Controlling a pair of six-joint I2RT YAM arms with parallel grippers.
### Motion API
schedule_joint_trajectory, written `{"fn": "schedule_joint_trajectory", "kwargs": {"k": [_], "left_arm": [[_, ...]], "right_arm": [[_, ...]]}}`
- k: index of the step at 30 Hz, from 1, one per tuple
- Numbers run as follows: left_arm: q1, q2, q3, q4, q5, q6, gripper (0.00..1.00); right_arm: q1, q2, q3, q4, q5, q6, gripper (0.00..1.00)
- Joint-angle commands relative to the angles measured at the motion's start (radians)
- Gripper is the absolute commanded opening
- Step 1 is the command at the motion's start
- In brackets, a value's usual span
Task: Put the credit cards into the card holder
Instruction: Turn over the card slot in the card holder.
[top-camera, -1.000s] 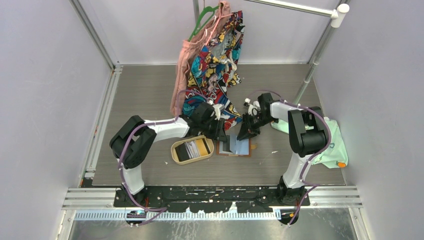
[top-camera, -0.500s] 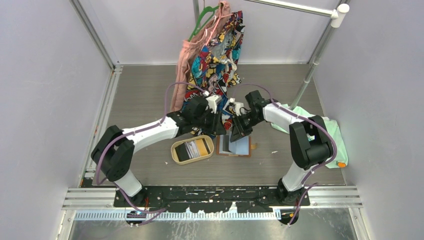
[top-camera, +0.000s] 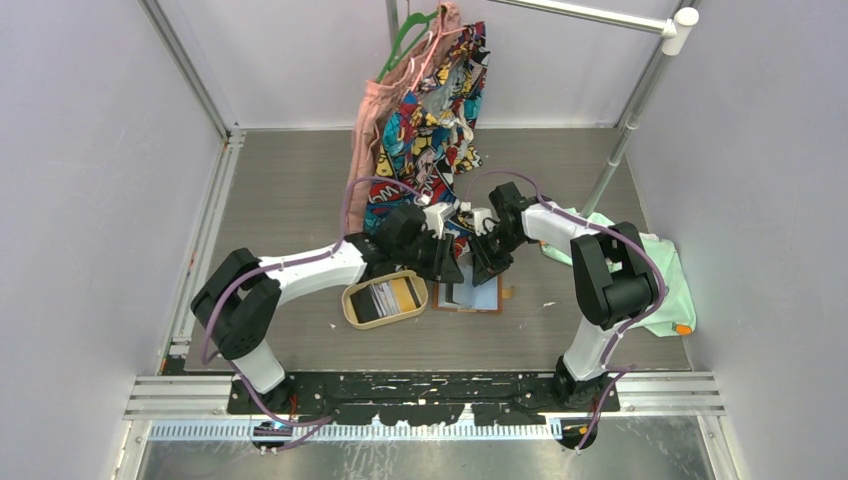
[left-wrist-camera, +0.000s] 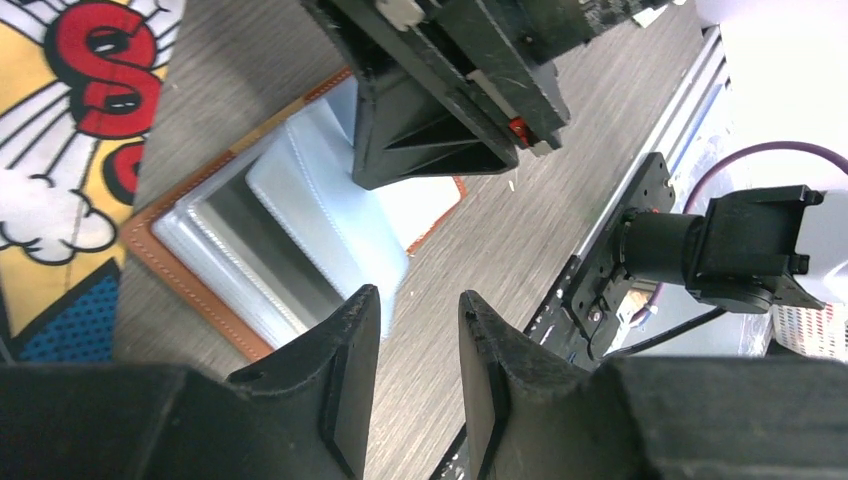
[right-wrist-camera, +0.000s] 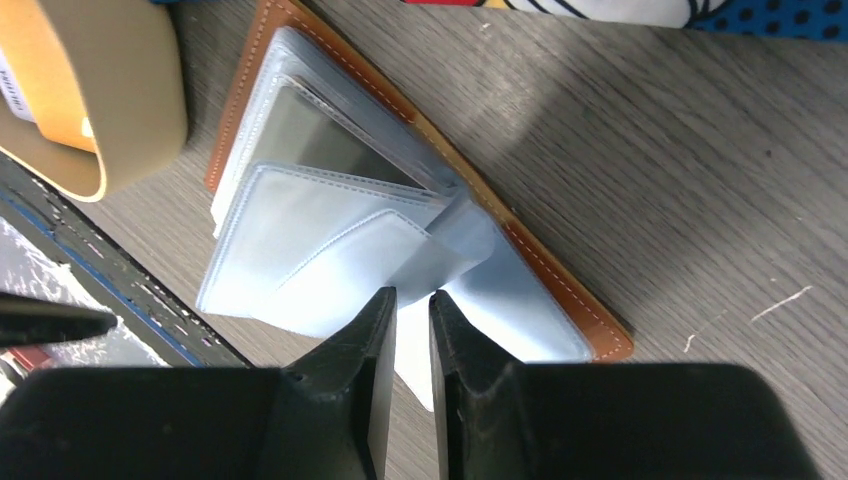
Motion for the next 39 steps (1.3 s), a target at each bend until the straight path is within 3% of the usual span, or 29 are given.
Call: {"fn": "schedule_joint_trajectory", "kwargs": {"k": [1,14,22,39], "left_arm": [[-0.017,0.013,0.025,0.08,0.024,-0.028,0.36],[-0.018,0.145,0.104,-0.043,-0.038,-0.001,0.38],[-0.01,0.169,0.121,-0.171,-0.153,0.01,0.41],[-0.009,0.226,0.154,-0.135,0.009,-0.074,0.46]], "right_arm": [[-0.001,-0.006,0.033,-0.011,0.038,-0.005,0.24],[-0.015,-0.031,0.036,-0.017,0.002,-0.001,0.25],[-0.045,-0.128,0.013,-0.011,-0.139,-0.039,0.29],[-0.053,-0.106,0.007,0.006,-0.06,-0.009,0.31]]}}
